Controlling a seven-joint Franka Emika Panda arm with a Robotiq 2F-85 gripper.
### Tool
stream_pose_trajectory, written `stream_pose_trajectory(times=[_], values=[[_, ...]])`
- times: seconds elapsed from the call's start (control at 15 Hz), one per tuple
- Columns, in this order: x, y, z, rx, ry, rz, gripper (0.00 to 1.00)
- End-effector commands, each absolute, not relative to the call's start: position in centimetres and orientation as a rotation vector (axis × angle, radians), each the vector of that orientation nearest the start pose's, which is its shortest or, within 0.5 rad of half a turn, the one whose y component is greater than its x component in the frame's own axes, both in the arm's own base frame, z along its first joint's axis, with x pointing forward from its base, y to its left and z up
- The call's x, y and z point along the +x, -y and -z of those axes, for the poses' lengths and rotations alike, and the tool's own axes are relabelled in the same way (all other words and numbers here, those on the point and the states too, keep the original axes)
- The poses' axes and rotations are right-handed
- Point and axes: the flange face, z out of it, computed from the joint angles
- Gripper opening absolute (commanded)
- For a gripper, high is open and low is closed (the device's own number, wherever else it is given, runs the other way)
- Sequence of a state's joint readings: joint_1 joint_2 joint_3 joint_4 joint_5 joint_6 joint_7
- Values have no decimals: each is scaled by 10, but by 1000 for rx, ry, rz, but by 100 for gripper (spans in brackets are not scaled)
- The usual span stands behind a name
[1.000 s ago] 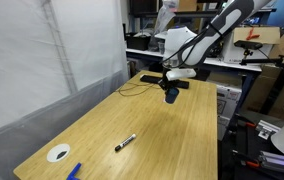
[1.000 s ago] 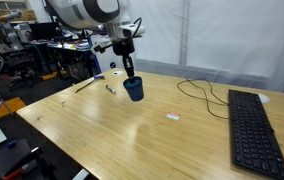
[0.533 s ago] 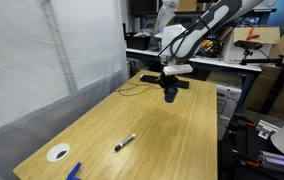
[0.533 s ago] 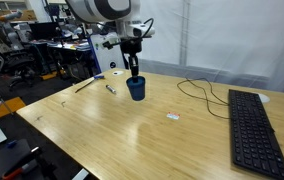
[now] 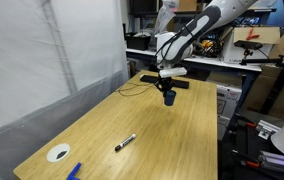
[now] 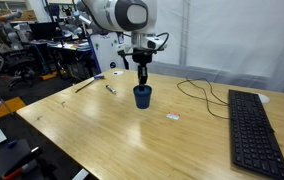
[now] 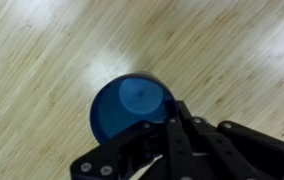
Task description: Move the cup to the right
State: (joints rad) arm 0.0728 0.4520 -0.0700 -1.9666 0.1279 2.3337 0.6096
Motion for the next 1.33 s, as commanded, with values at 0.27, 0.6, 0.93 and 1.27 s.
stream_pose_trajectory(times=[0.27, 0.6, 0.93, 1.27], values=[[619, -8, -202, -2921, -1035, -224, 1], [625, -7, -194, -2938, -1040, -199, 1], [624, -6, -186, -2965, -1051, -208, 1], [622, -6, -181, -2957, -1055, -210, 31]])
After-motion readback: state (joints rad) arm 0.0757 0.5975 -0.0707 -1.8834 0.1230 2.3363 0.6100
